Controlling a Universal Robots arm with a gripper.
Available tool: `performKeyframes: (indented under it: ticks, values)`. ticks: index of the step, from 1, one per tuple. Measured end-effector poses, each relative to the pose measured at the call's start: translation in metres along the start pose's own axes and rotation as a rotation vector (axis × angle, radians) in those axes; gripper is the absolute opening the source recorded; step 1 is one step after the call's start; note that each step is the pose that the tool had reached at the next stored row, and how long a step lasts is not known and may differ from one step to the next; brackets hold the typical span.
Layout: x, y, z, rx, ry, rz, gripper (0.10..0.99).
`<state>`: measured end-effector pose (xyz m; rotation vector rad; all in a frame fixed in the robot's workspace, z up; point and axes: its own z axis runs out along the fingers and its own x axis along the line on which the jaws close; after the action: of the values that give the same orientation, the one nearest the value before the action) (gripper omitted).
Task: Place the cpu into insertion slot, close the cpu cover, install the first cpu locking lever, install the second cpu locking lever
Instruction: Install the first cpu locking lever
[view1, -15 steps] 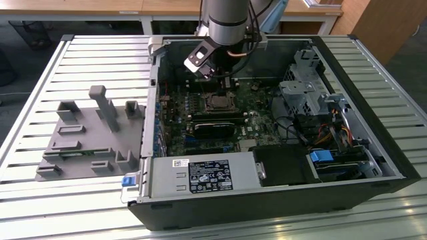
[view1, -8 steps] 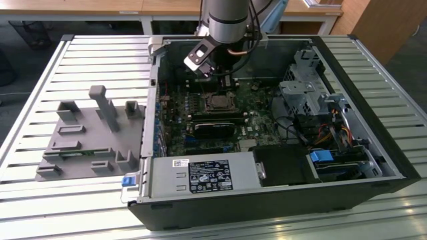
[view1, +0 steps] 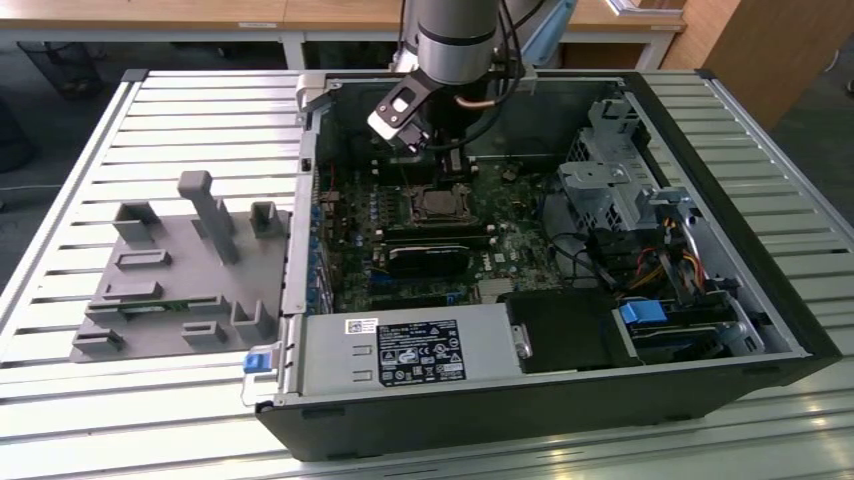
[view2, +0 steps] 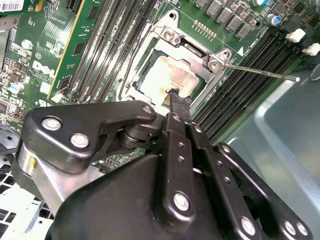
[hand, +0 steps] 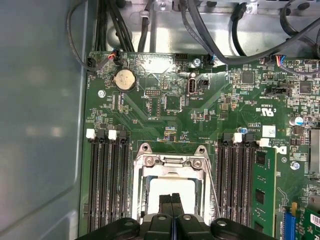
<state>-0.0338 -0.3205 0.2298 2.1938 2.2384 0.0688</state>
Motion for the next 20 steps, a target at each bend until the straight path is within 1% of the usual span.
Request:
performKeyframes:
  ticks: [20]
  values:
    - [0.0001, 0.0001, -0.0042, 0.000, -0.0002, 0.000, 0.122]
